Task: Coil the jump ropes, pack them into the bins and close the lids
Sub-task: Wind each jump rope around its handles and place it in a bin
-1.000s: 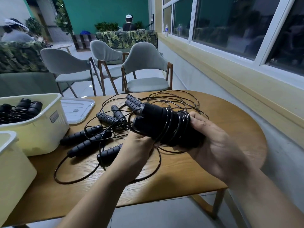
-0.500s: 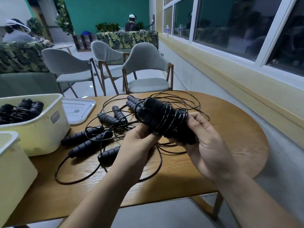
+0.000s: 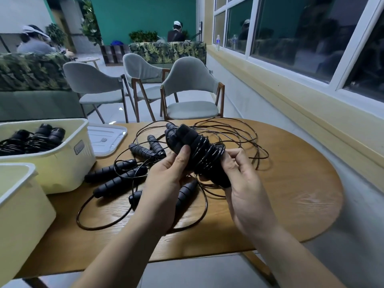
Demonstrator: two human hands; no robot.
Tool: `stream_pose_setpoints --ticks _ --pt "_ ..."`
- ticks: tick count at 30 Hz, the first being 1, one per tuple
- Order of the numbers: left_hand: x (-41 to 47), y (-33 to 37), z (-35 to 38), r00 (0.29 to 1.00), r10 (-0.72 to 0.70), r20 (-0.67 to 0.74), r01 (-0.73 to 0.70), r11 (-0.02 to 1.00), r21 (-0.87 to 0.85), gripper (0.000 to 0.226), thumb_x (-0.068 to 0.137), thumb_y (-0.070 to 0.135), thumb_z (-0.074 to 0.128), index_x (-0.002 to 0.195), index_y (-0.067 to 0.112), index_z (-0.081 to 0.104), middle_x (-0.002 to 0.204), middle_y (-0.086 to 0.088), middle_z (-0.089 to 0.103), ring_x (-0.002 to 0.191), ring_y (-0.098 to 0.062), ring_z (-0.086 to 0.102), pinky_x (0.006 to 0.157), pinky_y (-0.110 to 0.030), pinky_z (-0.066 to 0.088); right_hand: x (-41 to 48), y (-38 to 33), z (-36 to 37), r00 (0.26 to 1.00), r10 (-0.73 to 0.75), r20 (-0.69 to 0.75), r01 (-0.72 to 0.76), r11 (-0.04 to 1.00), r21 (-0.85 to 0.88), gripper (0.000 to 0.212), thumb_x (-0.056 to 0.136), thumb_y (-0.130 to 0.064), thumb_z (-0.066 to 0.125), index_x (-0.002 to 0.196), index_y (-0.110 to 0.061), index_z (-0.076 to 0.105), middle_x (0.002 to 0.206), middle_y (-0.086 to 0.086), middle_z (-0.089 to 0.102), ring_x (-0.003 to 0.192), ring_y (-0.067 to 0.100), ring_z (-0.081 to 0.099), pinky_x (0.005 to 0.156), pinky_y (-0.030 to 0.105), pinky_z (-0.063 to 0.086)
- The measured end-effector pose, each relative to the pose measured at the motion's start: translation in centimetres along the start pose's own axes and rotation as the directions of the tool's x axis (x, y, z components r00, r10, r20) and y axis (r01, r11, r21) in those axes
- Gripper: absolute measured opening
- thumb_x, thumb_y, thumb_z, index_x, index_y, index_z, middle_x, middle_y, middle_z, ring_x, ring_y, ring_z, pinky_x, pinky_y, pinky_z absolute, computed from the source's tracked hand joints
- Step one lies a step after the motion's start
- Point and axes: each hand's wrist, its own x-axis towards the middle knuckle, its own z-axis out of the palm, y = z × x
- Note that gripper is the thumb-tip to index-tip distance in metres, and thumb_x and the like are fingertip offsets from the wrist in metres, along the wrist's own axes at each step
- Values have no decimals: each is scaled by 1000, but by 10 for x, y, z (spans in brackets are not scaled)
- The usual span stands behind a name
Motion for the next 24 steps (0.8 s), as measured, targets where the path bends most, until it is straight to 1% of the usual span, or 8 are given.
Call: stream_pose_setpoints --ticks 2,4,6,9,12,16,20,24 --pt "0 12 -7 1000 23 -16 -22 999 29 40 102 37 62 121 5 76 116 -16 79 112 -33 75 94 -40 63 -2 -3 10 999 -30 35 34 993 -113 23 111 -43 54 108 -22 64 110 4 74 105 22 70 94 41 58" --pt "1 27 -19 998 49 -37 -45 995 94 39 101 39 62 118 7 77 114 -13 80 109 -29 76 92 -39 63 -4 -9 22 993 -59 98 81 970 -230 17 114 -32 50 106 -23 63 100 -8 74 94 6 68 83 20 53" --pt "-2 43 -33 995 83 -57 -74 986 150 34 103 34 59 114 8 77 110 -11 81 100 -22 77 84 -28 63 -6 -14 35 984 -55 169 109 938 -328 16 115 -24 49 107 -23 63 98 -13 73 92 1 66 75 13 48" --pt "-10 70 -60 992 83 -90 -59 967 246 29 108 32 57 117 12 77 110 -10 81 102 -27 78 88 -38 63 -11 -20 63 965 -29 261 135 908 -397 18 115 -22 47 114 -27 64 102 -14 75 99 4 69 78 18 53" --pt "-18 100 -90 988 79 -135 -31 944 328 26 106 34 61 114 16 79 105 -11 82 94 -28 80 70 -36 63 -13 -24 89 932 8 361 143 910 -389 17 115 -23 49 118 -27 66 104 -13 78 95 3 75 75 23 60" --pt "-28 139 -131 977 145 -158 -49 869 492 27 108 29 58 114 12 78 105 -13 82 93 -25 78 80 -33 62 -12 -21 126 890 50 453 145 911 -386 17 112 -26 53 115 -34 67 107 -14 77 101 11 75 86 41 63" --pt "-37 169 -179 968 194 -159 -42 751 659 30 108 37 57 114 18 80 104 -5 82 98 -25 72 87 -41 53 -7 -16 161 868 18 496 204 898 -390 16 110 -23 58 114 -34 68 104 -17 75 100 4 72 83 22 59" --pt "-43 196 -221 950 214 -228 16 695 719 31 108 40 57 114 17 76 103 -4 81 96 -21 70 82 -38 51 2 -6 200 832 27 554 264 860 -438 13 107 -29 62 118 -32 68 110 -14 73 104 7 71 88 37 63"
